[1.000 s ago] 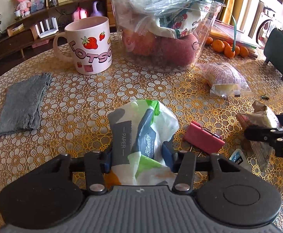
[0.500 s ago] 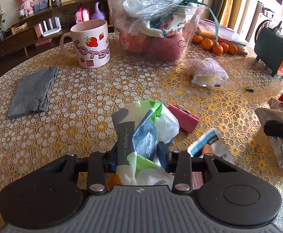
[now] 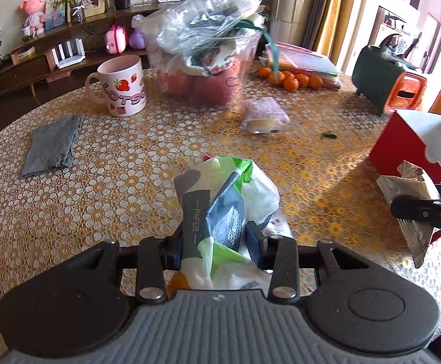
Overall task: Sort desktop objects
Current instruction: 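Carry the tissue pack and foil bag with both tools over the shoebox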
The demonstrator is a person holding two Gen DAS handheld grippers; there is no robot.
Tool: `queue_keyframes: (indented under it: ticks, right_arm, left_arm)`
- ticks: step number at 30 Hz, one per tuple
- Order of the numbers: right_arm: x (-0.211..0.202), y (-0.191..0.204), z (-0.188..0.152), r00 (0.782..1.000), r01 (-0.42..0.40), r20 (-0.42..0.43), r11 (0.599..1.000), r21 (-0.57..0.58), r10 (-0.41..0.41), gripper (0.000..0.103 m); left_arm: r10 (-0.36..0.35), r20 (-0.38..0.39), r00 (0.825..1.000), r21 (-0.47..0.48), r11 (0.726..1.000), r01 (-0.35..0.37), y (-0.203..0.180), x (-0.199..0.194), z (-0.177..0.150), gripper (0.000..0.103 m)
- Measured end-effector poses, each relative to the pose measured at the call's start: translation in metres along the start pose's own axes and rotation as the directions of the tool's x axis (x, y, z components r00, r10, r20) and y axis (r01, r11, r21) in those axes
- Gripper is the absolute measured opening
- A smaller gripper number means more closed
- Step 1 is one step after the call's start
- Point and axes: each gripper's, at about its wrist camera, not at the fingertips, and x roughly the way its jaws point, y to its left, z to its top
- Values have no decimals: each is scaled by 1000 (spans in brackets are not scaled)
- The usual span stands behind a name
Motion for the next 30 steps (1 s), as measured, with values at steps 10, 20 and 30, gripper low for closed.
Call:
queue_keyframes:
  ticks: [10,20,30]
  right_arm:
    - [-60,-11,-19,999,-32,34,999,40,30,52]
    - [-113,-38,-37,998,-3,62,998,66,-1,52]
    - [-153,-84,-51,993,63,91,992,112,-74,52]
  left_arm:
    - [-79,16,997,57,995,78,-58,-43,-5,38]
    - [-157,26,987,145,978,152,-132,-65,-3,38]
    - [-229,16,973,215,951,220,-207,-62,2,38]
